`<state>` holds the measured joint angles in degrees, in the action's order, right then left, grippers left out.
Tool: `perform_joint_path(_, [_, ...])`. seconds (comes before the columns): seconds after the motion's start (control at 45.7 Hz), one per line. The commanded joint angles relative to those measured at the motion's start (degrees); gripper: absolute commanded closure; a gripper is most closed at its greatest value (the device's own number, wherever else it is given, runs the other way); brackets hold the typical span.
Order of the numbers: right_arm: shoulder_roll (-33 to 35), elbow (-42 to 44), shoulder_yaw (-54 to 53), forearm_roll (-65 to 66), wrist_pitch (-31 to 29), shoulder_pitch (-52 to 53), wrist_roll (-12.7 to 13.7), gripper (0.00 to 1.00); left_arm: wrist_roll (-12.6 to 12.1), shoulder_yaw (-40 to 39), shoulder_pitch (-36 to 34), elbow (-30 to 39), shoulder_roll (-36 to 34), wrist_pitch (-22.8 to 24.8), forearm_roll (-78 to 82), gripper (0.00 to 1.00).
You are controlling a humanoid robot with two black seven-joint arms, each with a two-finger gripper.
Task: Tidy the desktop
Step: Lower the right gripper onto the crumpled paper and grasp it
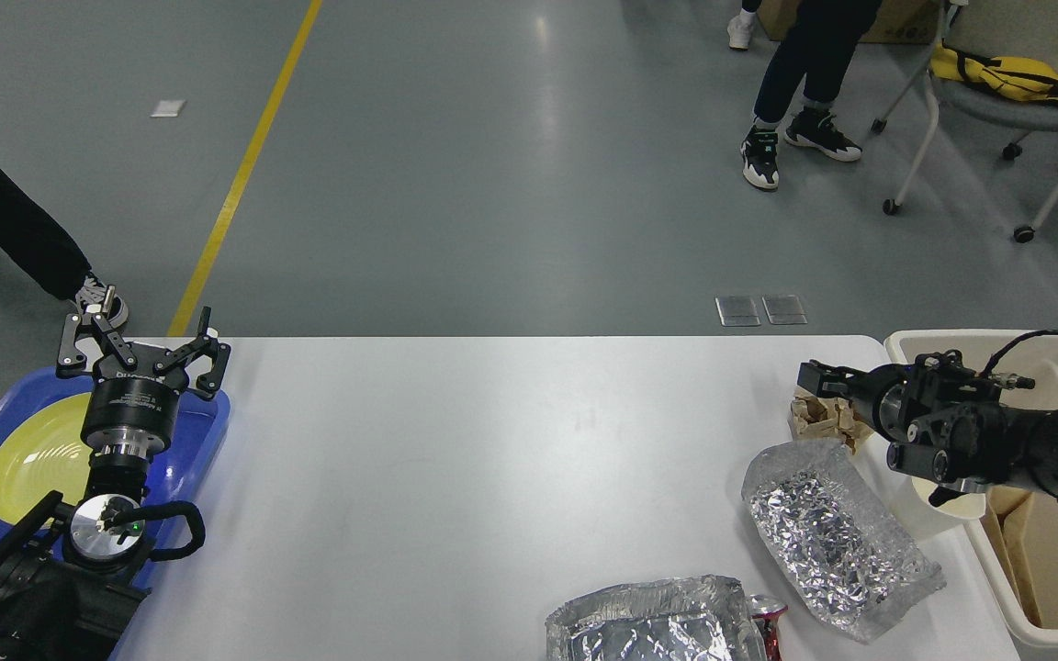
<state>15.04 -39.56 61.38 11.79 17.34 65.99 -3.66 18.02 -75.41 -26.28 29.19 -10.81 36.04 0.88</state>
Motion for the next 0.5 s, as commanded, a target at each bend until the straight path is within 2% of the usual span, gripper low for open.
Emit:
perform_joint_path(0.0, [-1.8, 3.3, 0.0, 0.0, 0.0, -2.7, 0.1, 0.0, 0.0, 0.0, 0.0, 0.0, 0.0, 0.0, 0.0, 0.03])
perform_joint_path(0.285, [-5.0, 5.1, 0.1, 0.0, 0.1, -6.3, 0.4, 0.0, 0.0, 0.0, 0.0, 0.0, 0.0, 0.0, 0.0, 0.03])
perform_joint_path(0.482, [-7.3, 10.9, 0.8, 0.3, 0.1, -10.0, 0.8, 0.02, 0.0, 0.0, 0.0, 0.0, 0.0, 0.0, 0.0, 0.03])
